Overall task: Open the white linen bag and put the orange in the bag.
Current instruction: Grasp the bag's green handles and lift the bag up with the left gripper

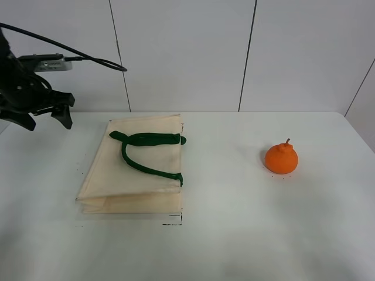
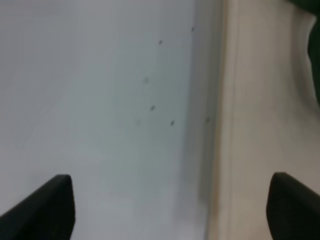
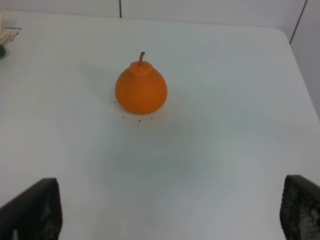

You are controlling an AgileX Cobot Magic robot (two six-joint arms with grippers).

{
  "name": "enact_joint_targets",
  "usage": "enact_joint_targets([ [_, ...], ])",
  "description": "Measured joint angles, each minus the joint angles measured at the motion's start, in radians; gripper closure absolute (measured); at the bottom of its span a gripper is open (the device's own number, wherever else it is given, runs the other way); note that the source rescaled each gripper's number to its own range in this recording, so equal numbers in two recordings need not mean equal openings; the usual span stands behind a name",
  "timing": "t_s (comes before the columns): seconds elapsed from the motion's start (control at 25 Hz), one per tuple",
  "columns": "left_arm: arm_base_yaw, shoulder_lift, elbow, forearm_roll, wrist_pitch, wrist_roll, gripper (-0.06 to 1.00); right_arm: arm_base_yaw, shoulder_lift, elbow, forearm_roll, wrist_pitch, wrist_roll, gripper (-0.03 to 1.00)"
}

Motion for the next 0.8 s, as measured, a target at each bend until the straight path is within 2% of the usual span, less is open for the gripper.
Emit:
enact_joint_targets([
  [0.24, -0.147, 0.183, -0.168, -0.002, 0.033, -0.089, -0.05, 0.0, 0.0, 0.0, 0.0, 0.0, 0.0, -0.03],
  [0.48, -0.278, 0.298, -0.245, 0.011, 0.018, -0.167, -0.05, 0.0, 0.0, 0.0, 0.0, 0.0, 0.0, -0.03],
  [0.8, -0.298, 0.43, -0.248, 0.05, -0.085, -0.219, -0.05, 0.0, 0.0, 0.0, 0.0, 0.0, 0.0, -0.03],
])
